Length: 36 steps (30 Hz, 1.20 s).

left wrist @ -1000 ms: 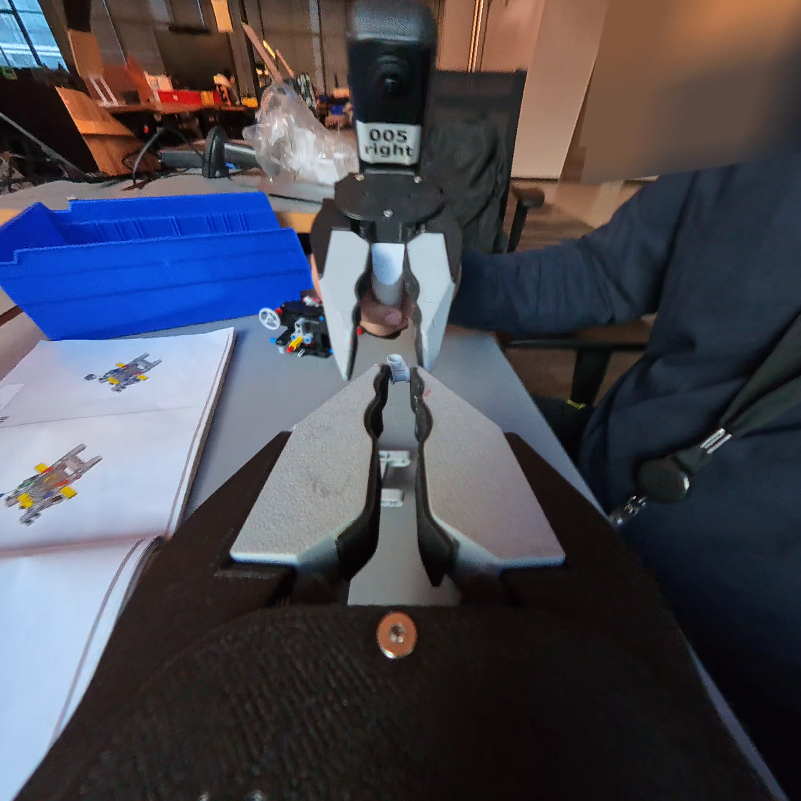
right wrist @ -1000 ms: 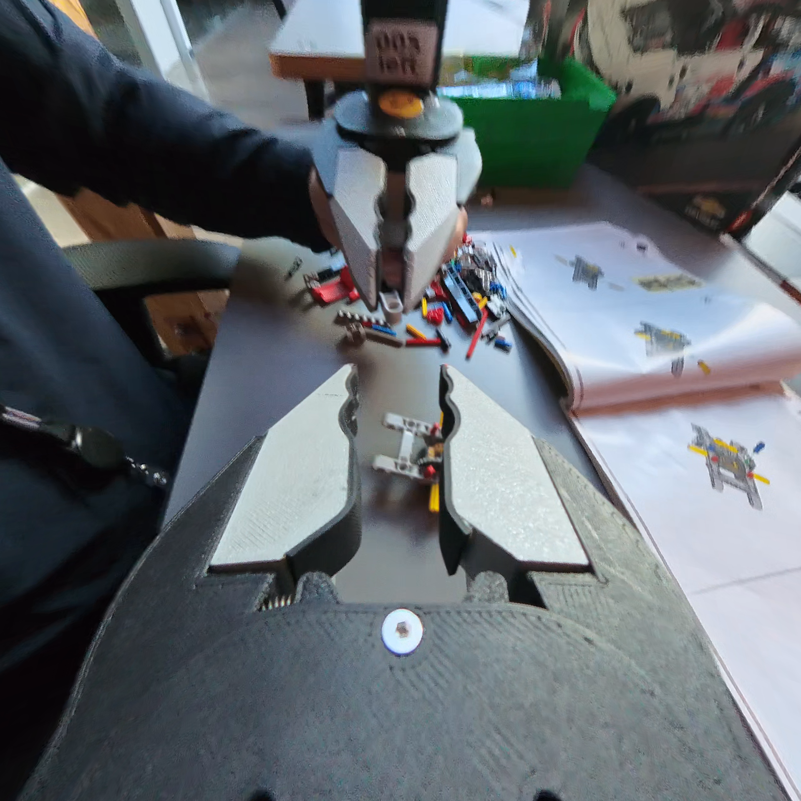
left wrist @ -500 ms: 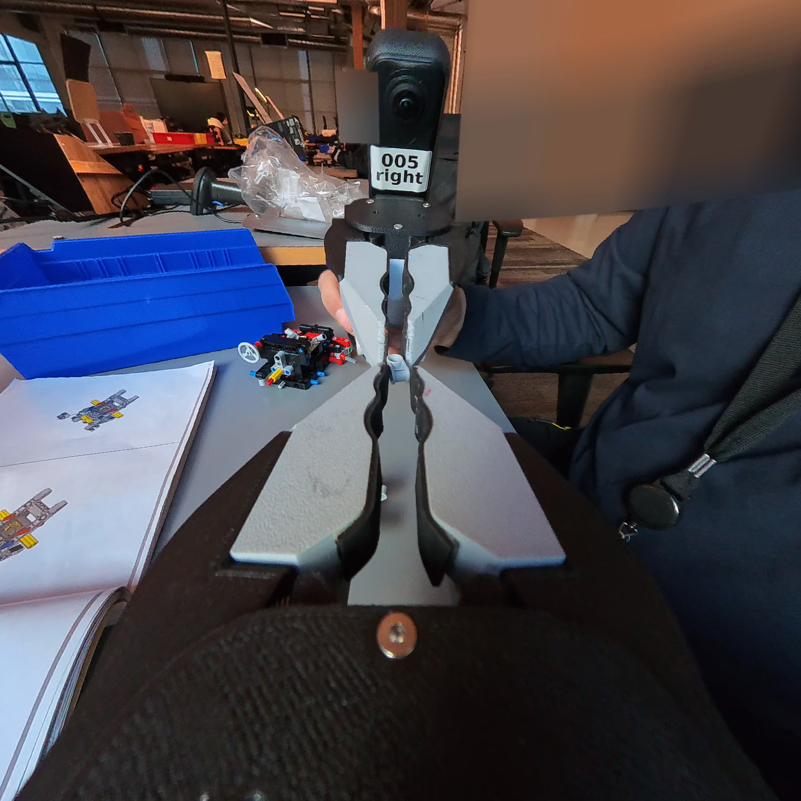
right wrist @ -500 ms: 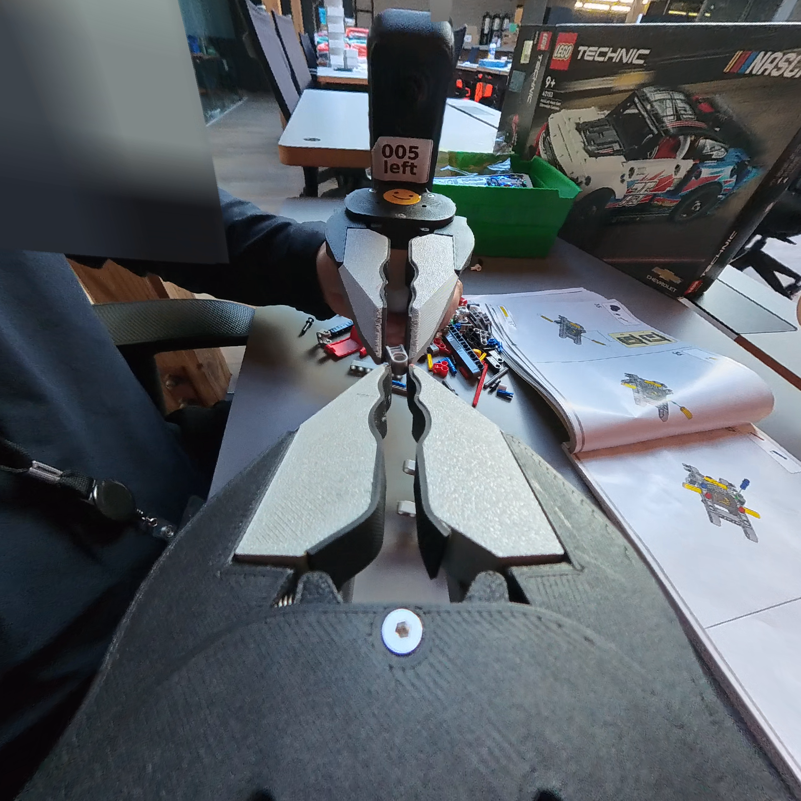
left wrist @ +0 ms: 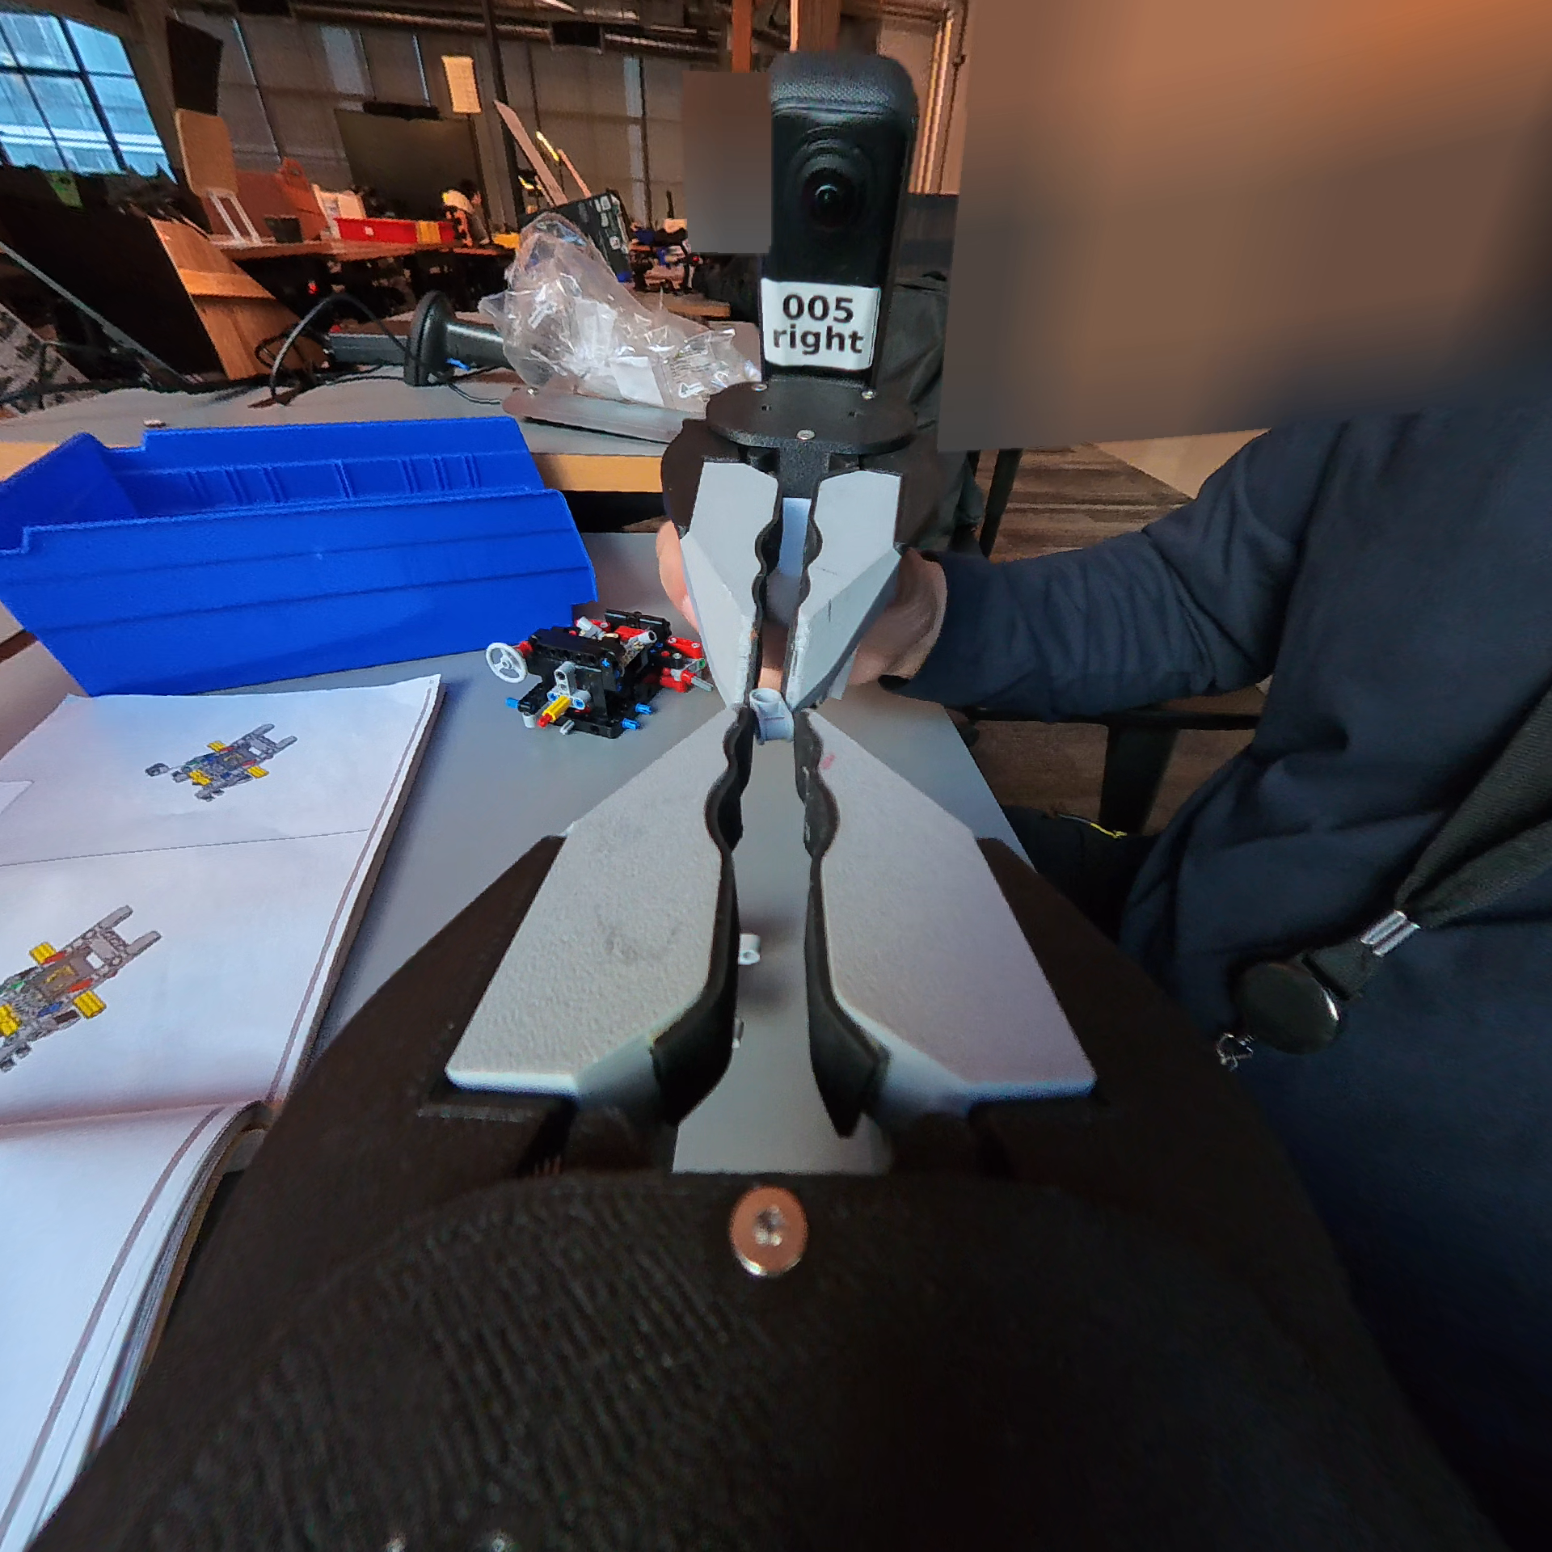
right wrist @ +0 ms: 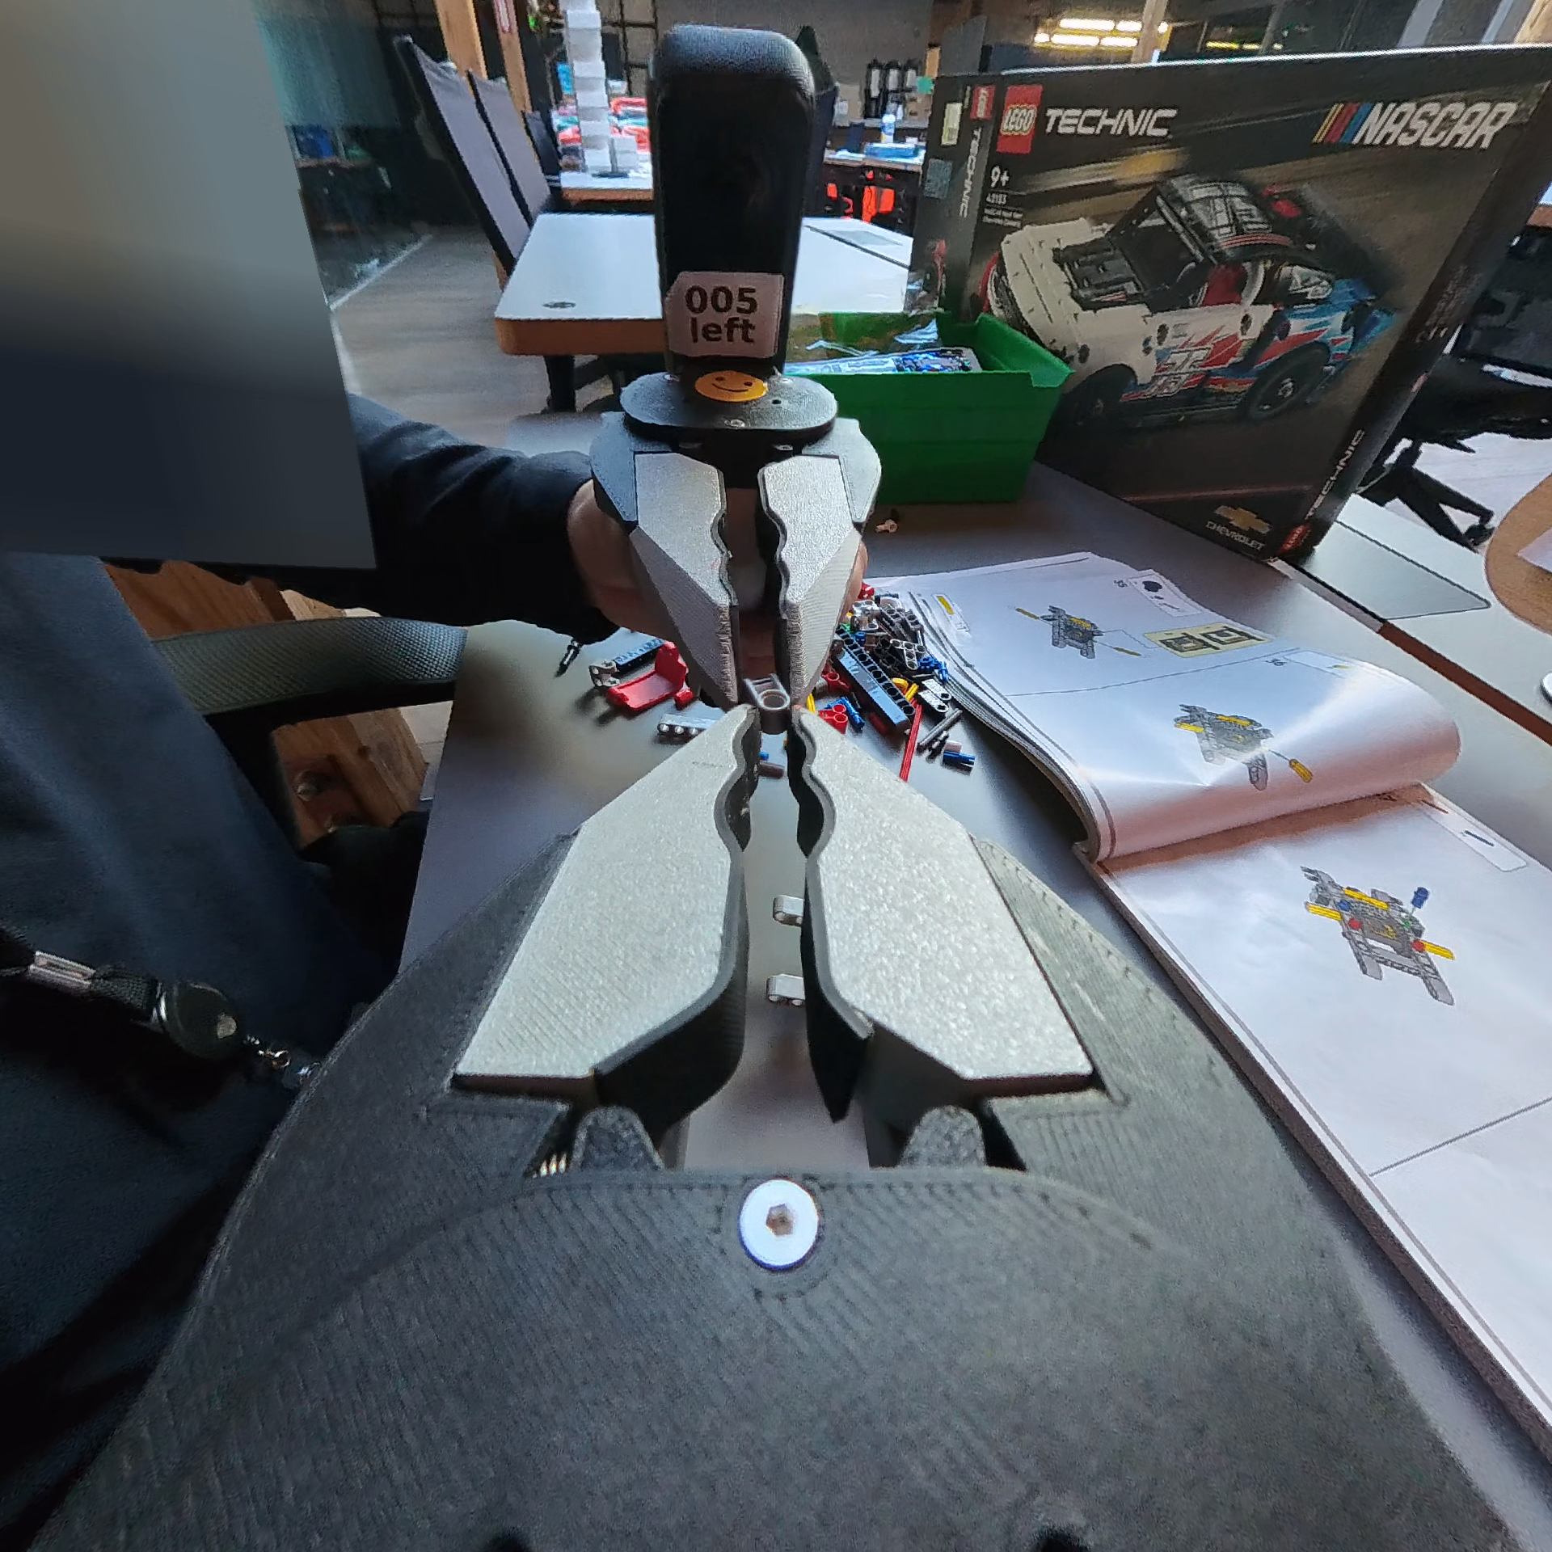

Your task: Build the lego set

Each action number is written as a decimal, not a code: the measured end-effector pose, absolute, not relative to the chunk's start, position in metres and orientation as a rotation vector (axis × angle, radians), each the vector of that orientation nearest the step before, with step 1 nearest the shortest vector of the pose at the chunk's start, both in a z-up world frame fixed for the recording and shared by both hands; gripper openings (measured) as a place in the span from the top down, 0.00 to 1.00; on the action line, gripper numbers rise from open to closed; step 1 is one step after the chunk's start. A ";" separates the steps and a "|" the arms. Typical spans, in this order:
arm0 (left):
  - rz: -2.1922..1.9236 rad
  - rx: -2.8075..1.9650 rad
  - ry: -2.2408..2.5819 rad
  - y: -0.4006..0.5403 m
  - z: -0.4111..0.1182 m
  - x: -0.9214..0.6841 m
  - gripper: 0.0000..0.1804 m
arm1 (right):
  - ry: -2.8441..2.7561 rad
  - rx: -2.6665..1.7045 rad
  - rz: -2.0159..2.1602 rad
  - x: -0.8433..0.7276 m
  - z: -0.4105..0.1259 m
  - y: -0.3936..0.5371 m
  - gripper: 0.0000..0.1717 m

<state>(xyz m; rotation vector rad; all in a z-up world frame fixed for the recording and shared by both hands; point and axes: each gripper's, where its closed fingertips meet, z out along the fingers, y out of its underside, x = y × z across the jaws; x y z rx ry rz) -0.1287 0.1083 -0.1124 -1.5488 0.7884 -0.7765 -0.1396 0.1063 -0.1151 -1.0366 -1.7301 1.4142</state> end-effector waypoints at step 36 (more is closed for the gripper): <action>-0.748 -1.615 0.619 0.111 -0.106 -0.130 0.97 | -1.607 -1.115 1.533 -0.139 -0.111 0.108 0.99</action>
